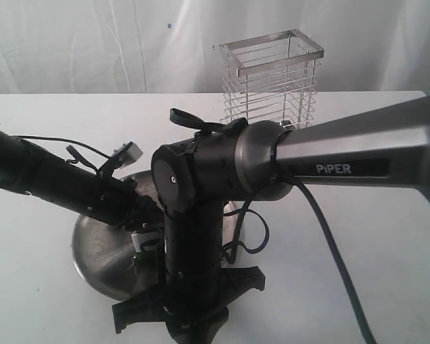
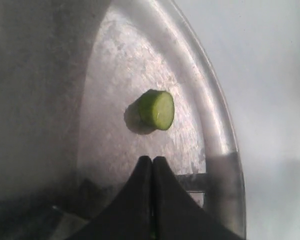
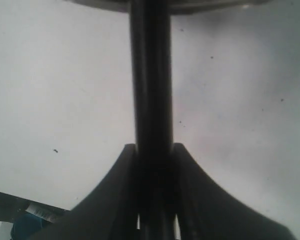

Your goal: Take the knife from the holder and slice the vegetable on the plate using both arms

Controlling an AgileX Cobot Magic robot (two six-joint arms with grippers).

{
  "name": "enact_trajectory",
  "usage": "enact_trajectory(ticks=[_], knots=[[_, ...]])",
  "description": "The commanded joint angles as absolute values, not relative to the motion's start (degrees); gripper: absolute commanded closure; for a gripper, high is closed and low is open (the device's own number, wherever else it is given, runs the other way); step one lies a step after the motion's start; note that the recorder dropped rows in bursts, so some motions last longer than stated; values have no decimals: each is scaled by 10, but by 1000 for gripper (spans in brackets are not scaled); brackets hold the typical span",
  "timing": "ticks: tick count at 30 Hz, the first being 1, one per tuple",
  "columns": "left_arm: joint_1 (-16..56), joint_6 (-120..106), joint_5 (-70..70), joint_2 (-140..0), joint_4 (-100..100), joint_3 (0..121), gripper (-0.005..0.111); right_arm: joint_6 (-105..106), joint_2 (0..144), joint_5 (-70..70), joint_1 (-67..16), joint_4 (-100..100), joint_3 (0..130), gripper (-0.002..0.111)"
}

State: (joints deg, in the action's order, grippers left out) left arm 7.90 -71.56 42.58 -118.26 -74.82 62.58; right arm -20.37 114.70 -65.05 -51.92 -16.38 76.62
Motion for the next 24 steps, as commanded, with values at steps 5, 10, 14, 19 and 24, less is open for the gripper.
enact_trajectory(ticks=[5, 10, 14, 19, 24], knots=[[81, -750, 413, -1138, -765, 607, 107, -199, 1145, -642, -519, -160, 765, 108], [81, -752, 363, -1138, -751, 566, 107, -199, 1145, -642, -519, -160, 765, 108], [81, -752, 322, -1138, -753, 541, 107, -199, 1145, -642, -519, -160, 765, 108], [81, -752, 321, -1134, -772, 538, 107, -199, 1145, -642, -519, -160, 765, 108], [81, -769, 321, -1101, -796, 538, 107, -199, 1145, -642, -519, -160, 765, 108]])
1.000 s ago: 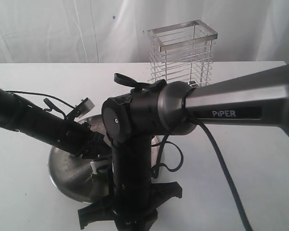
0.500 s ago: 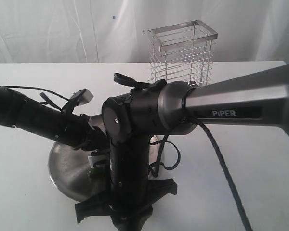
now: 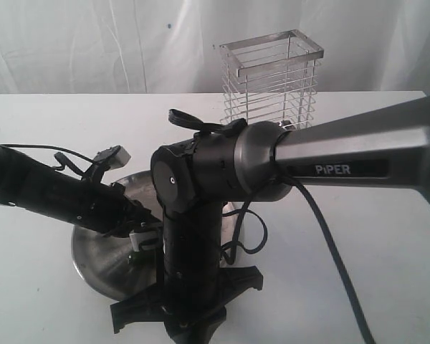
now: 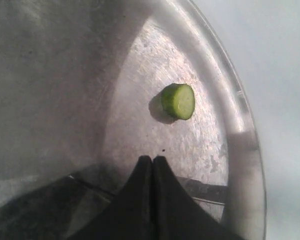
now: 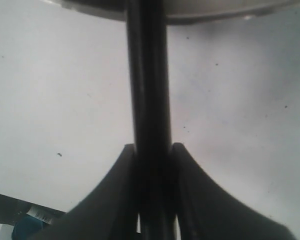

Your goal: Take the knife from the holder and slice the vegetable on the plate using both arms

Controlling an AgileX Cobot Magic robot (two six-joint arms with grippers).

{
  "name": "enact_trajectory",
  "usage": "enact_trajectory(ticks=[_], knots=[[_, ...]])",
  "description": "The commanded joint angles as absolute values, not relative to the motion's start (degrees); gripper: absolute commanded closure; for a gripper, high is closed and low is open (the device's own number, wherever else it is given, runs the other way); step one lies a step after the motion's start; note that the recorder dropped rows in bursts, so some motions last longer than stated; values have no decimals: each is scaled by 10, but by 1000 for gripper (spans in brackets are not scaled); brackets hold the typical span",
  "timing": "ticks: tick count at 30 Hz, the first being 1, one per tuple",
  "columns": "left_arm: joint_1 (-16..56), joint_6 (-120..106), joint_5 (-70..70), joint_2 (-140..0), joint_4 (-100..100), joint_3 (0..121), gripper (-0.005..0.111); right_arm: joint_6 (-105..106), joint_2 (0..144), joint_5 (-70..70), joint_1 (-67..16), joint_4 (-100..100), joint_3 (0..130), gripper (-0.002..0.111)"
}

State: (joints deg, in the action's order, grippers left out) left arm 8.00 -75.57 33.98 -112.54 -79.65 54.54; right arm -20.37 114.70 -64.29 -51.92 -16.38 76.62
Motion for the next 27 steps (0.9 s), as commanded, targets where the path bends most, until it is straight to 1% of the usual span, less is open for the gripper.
enact_trajectory(ticks=[1, 12, 19, 27], knots=[[81, -769, 319, -1094, -794, 538, 107, -199, 1145, -642, -519, -160, 765, 108], [81, -769, 324, -1077, -757, 537, 107, -199, 1145, -642, -519, -159, 765, 108], [81, -769, 260, -1079, -755, 504, 107, -202, 1145, -642, -519, -159, 765, 108], [81, -768, 275, -1080, -758, 502, 107, -208, 1145, -661, -519, -160, 765, 108]])
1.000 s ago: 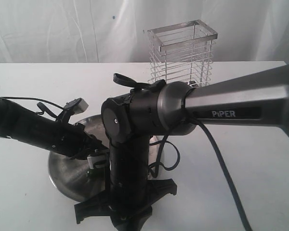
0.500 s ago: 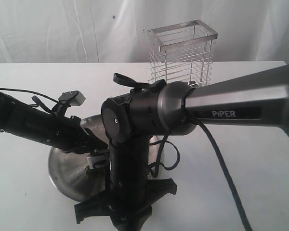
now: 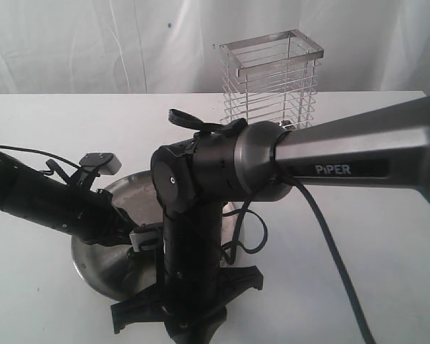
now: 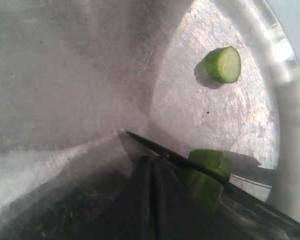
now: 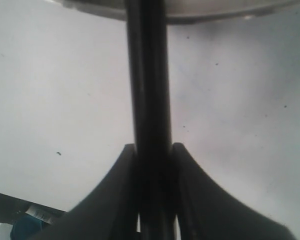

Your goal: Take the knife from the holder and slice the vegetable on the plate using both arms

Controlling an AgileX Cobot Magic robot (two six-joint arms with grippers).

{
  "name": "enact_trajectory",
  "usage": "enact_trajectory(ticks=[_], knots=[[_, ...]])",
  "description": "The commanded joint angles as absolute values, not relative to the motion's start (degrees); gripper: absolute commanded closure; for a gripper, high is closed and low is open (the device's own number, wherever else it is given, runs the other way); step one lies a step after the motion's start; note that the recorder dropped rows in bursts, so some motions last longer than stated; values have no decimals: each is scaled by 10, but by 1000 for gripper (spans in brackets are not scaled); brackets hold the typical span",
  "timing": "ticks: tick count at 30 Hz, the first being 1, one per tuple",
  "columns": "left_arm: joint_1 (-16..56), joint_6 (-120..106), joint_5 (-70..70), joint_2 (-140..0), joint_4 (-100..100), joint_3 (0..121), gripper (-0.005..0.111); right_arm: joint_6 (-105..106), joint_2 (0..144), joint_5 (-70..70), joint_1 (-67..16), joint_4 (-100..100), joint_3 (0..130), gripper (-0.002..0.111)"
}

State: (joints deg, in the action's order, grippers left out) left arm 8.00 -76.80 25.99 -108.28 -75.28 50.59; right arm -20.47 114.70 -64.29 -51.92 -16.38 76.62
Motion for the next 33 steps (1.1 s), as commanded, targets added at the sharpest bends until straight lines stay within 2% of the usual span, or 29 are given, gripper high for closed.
enact_trajectory(ticks=[1, 11, 19, 33], knots=[[81, -768, 275, -1080, -758, 502, 107, -208, 1145, -667, -519, -160, 765, 108], [81, -767, 270, -1080, -769, 504, 107, -208, 1145, -700, -532, -160, 764, 108], [81, -767, 306, -1040, -767, 521, 107, -208, 1144, -679, -532, -150, 721, 108], [81, -782, 326, -1033, -807, 521, 107, -208, 1105, -676, -530, -94, 720, 108]])
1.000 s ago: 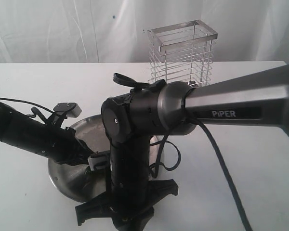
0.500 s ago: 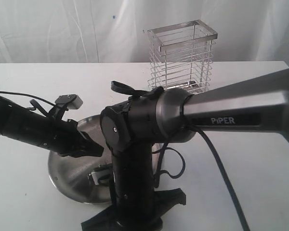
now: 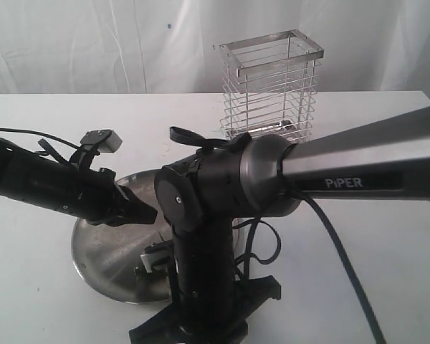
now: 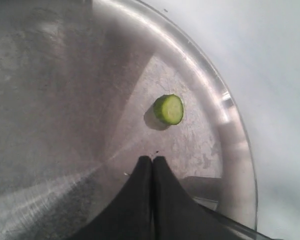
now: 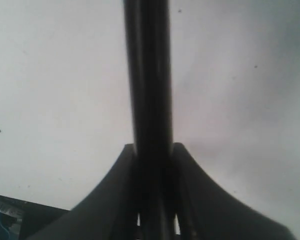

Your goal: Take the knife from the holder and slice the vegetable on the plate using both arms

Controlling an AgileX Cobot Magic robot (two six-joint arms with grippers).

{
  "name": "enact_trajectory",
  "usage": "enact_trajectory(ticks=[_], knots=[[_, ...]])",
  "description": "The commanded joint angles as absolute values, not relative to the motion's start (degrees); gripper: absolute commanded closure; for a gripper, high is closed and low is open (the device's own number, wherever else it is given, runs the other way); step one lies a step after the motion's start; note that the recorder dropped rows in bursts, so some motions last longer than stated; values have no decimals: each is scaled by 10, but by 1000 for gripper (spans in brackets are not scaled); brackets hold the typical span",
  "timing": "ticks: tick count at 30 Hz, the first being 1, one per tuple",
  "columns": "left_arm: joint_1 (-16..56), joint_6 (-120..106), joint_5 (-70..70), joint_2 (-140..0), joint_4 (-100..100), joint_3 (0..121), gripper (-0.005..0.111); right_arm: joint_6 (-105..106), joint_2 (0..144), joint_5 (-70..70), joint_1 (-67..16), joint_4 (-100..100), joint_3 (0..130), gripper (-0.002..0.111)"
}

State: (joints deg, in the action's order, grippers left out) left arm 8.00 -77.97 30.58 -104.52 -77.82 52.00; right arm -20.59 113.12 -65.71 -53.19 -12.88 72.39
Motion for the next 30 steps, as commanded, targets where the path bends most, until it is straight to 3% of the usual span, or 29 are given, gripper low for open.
enact_trajectory(ticks=[1, 13, 21, 30], knots=[[81, -782, 326, -1027, -813, 521, 107, -208, 1098, -681, -527, -87, 720, 108], [81, -764, 421, -993, -746, 520, 107, -101, 1035, -700, -462, -86, 720, 108], [81, -691, 312, -949, -719, 520, 107, 61, 1047, -627, -371, -136, 720, 108], [81, -672, 155, -947, -735, 520, 107, 195, 1139, -548, -360, -252, 796, 108]])
